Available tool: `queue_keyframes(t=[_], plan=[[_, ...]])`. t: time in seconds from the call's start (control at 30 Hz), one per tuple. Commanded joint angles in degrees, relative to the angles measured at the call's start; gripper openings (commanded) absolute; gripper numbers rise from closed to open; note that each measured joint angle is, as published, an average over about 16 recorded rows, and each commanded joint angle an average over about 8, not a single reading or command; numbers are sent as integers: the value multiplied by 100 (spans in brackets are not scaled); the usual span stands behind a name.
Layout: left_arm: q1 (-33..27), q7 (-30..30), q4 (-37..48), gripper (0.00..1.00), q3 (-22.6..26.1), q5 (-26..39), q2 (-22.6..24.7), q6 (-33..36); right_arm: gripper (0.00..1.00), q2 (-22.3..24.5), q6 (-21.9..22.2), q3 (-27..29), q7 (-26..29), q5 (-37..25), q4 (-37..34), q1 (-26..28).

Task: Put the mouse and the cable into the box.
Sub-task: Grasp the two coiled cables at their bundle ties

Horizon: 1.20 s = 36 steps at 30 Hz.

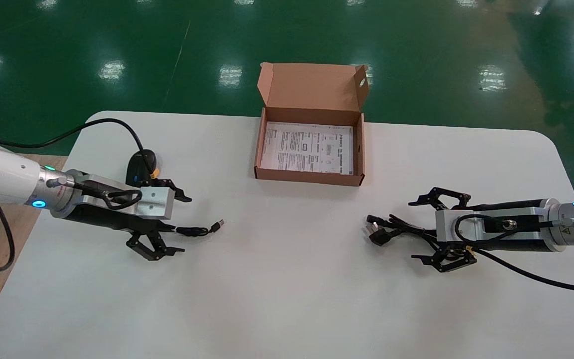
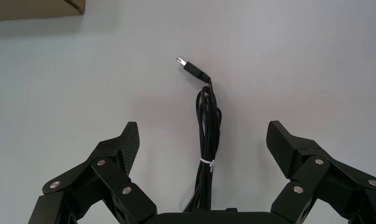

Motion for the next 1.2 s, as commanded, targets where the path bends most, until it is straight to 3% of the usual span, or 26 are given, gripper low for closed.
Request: queue_keyframes(t=[0.03, 0.33, 0.63, 0.67, 0.7, 0.9, 0.93, 0.97, 1.2], plan=[[11, -5, 7, 100, -4, -6, -5, -35, 100, 0, 1, 0, 0, 0, 1, 0], [83, 186, 15, 100, -15, -12, 52, -574, 100, 0, 1, 0, 0, 0, 1, 0], [114, 245, 129, 100, -12, -10, -14, -377, 100, -1, 3, 0, 0, 0, 1, 0], [114, 243, 137, 93, -10, -8, -21, -356, 100, -1, 4, 0, 1, 1, 1, 0], [115, 240, 145, 81, -8, -5, -26, -341, 92, -1, 5, 0, 1, 1, 1, -1], [134, 235, 167, 5, -4, -2, -39, -320, 17, 0, 11, 1, 1, 2, 0, -2], [134, 235, 166, 0, -4, -2, -39, -320, 5, 0, 10, 1, 1, 2, 1, -2], [133, 235, 166, 0, -4, -2, -39, -320, 0, 0, 10, 1, 1, 2, 1, -2], [129, 237, 160, 0, -4, 0, -37, -322, 0, 1, 9, 1, 1, 2, 0, -2]])
